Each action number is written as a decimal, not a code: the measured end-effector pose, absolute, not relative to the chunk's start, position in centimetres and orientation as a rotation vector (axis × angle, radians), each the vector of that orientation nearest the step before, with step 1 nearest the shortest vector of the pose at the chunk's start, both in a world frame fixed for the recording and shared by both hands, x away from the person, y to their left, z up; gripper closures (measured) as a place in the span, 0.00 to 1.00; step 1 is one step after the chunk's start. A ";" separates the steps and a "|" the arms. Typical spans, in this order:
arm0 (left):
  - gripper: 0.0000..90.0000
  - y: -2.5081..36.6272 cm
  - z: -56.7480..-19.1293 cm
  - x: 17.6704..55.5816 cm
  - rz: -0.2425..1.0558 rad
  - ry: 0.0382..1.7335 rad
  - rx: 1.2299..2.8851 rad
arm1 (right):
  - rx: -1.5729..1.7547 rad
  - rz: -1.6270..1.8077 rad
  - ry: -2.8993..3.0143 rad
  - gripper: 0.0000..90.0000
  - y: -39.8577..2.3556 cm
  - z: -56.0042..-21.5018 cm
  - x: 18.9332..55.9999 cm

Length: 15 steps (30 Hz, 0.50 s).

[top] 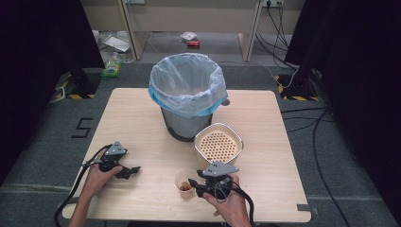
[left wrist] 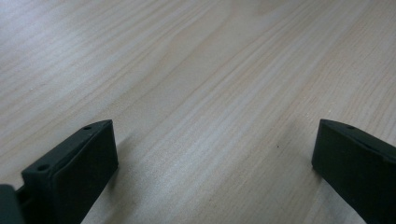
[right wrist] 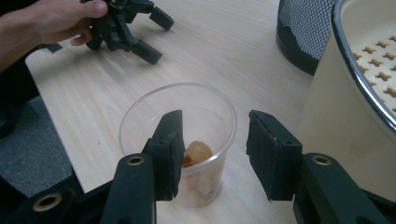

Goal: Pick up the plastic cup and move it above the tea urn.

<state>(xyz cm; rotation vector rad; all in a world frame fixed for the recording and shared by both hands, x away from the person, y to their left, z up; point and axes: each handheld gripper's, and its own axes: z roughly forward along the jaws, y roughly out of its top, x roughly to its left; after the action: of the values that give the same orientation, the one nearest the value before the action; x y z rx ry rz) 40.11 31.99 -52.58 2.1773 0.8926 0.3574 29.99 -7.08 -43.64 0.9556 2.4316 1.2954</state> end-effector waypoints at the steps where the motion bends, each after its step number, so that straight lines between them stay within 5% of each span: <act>1: 0.00 32.0 -52.6 40.1 0.358 0.892 2.177 | 0.949 1.284 2.440 0.63 -6.9 -43.7 30.1; 6: 0.00 32.0 -52.6 40.1 0.358 0.892 2.177 | 0.929 1.223 2.484 0.64 -6.6 -44.7 30.5; 15: 0.00 32.0 -52.6 40.1 0.358 0.892 2.177 | 0.889 1.199 2.553 0.87 -8.0 -46.0 30.0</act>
<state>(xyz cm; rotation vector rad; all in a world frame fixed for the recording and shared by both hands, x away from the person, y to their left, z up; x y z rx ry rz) 40.11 31.99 -52.58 2.1774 0.8919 0.3579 29.96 -8.02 -46.03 0.8889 2.5530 1.1995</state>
